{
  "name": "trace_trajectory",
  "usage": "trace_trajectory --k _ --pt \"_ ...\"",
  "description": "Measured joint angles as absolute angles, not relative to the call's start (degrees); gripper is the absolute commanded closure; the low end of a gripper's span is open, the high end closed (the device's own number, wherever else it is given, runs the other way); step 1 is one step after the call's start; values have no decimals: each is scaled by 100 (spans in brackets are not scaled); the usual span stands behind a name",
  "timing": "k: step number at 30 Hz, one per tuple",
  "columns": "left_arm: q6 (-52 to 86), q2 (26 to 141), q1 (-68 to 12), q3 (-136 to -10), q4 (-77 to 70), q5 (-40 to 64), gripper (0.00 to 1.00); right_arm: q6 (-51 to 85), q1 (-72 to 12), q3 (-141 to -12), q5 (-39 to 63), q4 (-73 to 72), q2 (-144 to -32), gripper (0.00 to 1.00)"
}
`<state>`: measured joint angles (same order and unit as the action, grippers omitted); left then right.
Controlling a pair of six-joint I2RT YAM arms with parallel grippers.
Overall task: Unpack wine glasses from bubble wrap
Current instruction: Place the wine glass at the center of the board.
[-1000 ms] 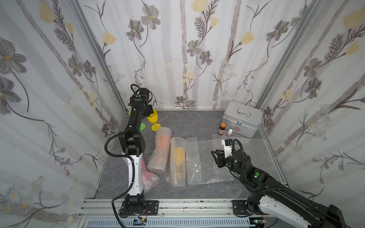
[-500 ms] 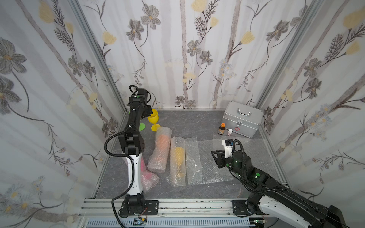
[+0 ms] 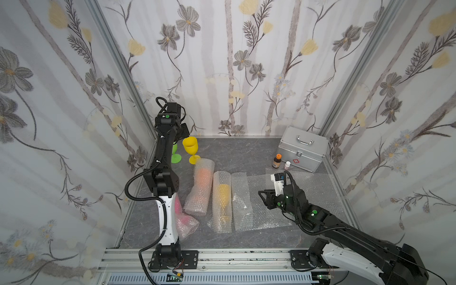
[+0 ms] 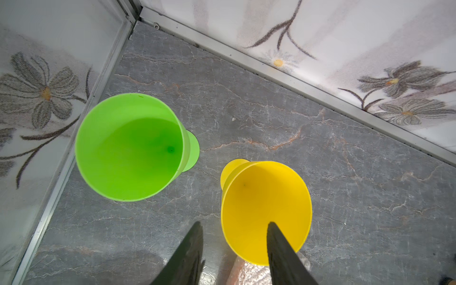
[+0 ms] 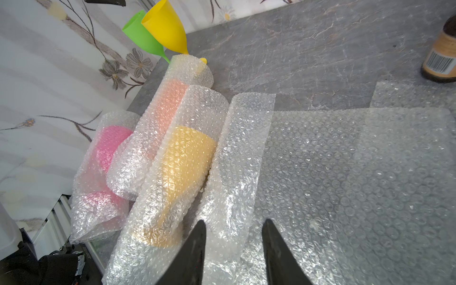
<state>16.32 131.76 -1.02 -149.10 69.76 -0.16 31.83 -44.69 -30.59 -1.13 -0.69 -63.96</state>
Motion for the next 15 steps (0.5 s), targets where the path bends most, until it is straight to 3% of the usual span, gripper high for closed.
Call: trace_trajectory --k 7,15 --pt "1577 12066 -333 -13725 6829 97 53 3529 -4469 -3365 183 30 -7017 60" --pt "1699 10464 -1109 -11459 5970 532 52 4047 -4198 -3391 30 462 -7199 60"
